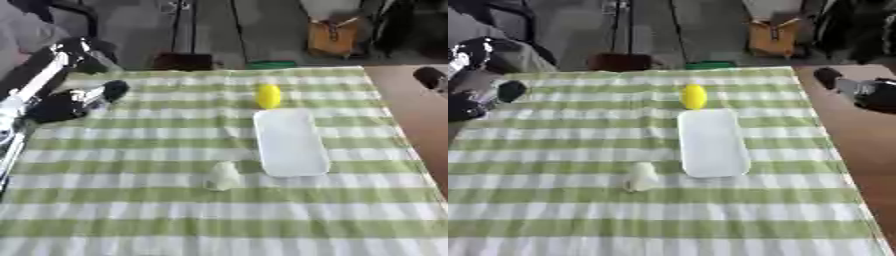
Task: Pick up objects on the table and place them in the box.
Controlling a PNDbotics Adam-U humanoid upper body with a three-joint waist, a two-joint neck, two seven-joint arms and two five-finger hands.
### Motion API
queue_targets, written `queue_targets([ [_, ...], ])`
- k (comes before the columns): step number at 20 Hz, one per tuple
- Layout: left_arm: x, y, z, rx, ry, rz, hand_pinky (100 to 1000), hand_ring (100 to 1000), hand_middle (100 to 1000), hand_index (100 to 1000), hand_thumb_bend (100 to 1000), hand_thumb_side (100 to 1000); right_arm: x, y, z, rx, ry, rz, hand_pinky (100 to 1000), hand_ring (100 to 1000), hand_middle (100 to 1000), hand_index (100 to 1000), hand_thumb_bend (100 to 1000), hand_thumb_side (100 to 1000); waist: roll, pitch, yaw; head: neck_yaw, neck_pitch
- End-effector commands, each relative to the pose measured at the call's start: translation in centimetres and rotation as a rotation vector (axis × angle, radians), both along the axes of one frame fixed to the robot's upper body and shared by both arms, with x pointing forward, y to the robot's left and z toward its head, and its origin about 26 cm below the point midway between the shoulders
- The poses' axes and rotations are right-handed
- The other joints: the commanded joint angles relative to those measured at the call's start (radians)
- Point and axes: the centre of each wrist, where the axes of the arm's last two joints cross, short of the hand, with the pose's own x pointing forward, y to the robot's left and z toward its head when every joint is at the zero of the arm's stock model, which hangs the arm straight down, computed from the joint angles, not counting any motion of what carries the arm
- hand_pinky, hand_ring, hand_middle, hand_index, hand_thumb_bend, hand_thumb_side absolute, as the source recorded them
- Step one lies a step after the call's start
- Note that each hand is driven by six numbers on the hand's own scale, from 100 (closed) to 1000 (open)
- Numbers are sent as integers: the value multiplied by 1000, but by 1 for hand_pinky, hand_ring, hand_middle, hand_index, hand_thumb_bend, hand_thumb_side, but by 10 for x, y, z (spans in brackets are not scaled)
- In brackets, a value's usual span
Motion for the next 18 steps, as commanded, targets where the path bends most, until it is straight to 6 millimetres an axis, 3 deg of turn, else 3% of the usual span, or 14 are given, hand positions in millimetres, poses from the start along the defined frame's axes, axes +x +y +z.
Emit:
queue_targets([
  [1, -2, 1, 12, 25, -32, -5, 731, 702, 824, 874, 716, 807, -3, -4, 13, -32, -31, -7, 538, 559, 658, 848, 605, 409, 0, -14, -1, 1, -3],
  [9, -1, -2, 13, 54, -11, -29, 736, 705, 819, 851, 803, 679, -2, -4, 13, -34, -30, -5, 538, 559, 659, 848, 606, 408, 0, -14, -1, 2, -1],
  [18, 17, -43, 1, 282, 133, -155, 758, 729, 815, 812, 830, 618, -1, -1, 13, -36, -27, 8, 538, 559, 659, 848, 603, 409, -2, -16, -10, 9, 0],
])
